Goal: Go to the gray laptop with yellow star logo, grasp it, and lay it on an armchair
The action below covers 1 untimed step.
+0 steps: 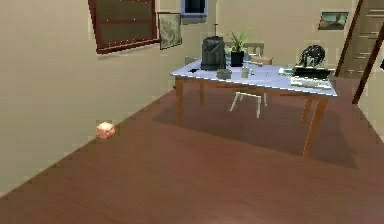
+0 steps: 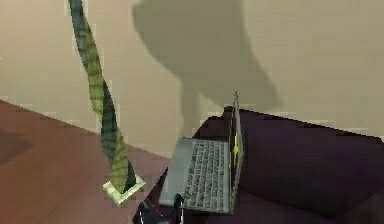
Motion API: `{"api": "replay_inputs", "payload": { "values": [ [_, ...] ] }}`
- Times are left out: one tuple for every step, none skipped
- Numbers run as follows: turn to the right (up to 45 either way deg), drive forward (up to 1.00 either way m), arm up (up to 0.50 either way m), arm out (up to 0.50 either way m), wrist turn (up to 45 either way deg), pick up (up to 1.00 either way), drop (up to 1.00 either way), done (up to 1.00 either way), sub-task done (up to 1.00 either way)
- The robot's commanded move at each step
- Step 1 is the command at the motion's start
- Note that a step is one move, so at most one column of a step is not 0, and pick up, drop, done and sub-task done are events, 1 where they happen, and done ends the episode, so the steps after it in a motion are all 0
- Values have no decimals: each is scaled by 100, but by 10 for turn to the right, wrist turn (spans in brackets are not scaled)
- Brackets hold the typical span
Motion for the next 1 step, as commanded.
{"api": "replay_inputs", "payload": {
  "values": [
    [-150, 0, 0, 0, 0, 0, 0, 0, 0]
  ]
}}
